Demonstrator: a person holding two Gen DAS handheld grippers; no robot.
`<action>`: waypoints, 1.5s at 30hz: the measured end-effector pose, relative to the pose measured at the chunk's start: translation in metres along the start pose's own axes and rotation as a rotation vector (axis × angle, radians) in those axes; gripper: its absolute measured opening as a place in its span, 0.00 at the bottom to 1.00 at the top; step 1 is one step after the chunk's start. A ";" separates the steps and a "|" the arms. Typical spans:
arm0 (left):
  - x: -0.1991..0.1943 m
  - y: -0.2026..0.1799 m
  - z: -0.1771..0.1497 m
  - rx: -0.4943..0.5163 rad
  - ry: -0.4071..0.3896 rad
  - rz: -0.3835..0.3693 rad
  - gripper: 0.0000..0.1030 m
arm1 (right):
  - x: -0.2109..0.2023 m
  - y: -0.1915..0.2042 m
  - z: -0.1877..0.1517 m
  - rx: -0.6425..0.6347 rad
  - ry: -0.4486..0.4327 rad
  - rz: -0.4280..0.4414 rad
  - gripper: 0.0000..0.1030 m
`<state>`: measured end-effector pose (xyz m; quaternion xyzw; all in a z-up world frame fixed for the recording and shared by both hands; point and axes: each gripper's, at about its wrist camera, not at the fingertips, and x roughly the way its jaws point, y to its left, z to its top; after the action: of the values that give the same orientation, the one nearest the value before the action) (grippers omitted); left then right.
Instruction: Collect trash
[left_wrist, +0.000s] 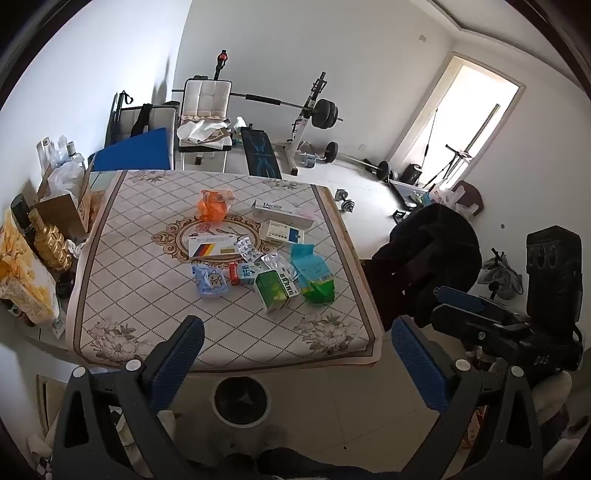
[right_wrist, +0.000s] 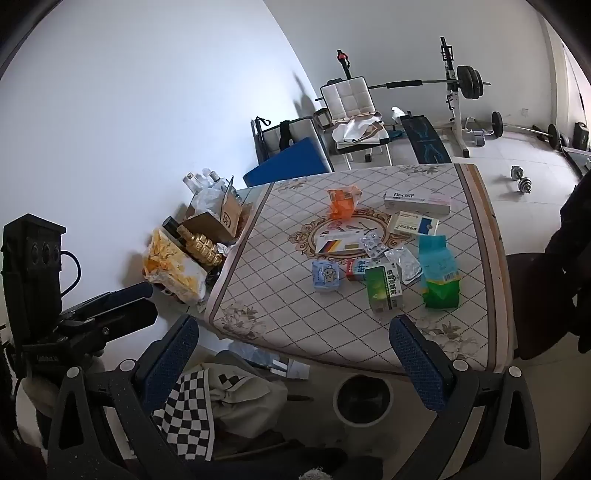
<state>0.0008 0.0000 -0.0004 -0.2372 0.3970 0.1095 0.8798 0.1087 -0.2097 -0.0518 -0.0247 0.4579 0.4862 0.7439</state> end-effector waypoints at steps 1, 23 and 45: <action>0.001 0.000 0.000 0.000 0.001 0.000 1.00 | 0.000 0.000 0.000 0.002 0.004 0.003 1.00; -0.001 -0.001 0.005 0.001 -0.013 -0.011 1.00 | 0.005 0.002 0.004 -0.019 0.025 0.026 1.00; 0.001 -0.004 0.006 0.019 -0.014 -0.046 1.00 | 0.006 0.002 0.005 -0.019 0.025 0.029 1.00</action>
<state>0.0068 0.0000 0.0041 -0.2370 0.3864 0.0873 0.8871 0.1106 -0.2020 -0.0525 -0.0310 0.4629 0.5009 0.7307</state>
